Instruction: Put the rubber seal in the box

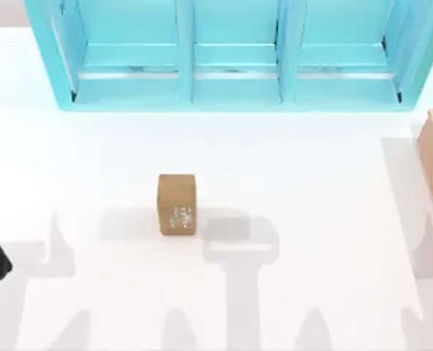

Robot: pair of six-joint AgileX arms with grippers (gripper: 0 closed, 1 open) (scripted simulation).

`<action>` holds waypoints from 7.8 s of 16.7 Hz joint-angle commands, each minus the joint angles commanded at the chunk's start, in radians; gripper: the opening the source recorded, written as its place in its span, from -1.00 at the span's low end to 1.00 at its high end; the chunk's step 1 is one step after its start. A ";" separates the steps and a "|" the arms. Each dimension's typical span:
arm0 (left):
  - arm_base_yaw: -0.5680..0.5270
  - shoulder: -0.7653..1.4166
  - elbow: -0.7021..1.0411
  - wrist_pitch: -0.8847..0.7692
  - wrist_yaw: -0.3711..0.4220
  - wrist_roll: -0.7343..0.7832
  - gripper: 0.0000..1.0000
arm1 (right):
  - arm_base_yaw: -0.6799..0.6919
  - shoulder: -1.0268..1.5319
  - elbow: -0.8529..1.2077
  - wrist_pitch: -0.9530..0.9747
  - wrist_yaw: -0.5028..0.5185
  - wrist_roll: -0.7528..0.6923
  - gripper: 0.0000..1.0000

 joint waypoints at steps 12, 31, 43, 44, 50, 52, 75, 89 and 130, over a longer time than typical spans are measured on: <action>0.000 0.000 0.000 0.000 0.000 0.000 1.00 | 0.188 0.494 0.330 -0.319 0.059 0.144 1.00; 0.000 0.000 0.000 0.000 0.000 0.000 1.00 | 0.788 2.250 2.139 -1.354 0.151 0.775 1.00; 0.000 0.000 0.000 0.000 0.000 0.000 1.00 | 0.889 2.503 2.535 -1.477 0.160 0.904 1.00; 0.000 0.000 0.000 0.000 0.000 0.000 1.00 | 0.884 2.501 2.533 -1.475 0.159 0.903 1.00; 0.000 0.000 0.000 0.000 0.000 0.000 1.00 | 0.873 2.511 2.376 -1.306 0.158 0.888 1.00; 0.000 0.000 0.000 0.000 0.000 0.000 1.00 | 0.867 2.520 2.285 -1.199 0.157 0.882 1.00; 0.000 0.000 0.000 0.000 0.000 0.000 1.00 | 0.861 2.531 2.195 -1.105 0.157 0.876 -1.00; 0.000 0.000 0.000 0.000 0.000 0.000 1.00 | 0.873 2.610 2.479 -1.324 0.162 0.878 -1.00; 0.000 0.000 0.000 0.000 0.000 0.000 1.00 | -0.352 1.575 1.352 -1.157 -0.067 -0.334 -1.00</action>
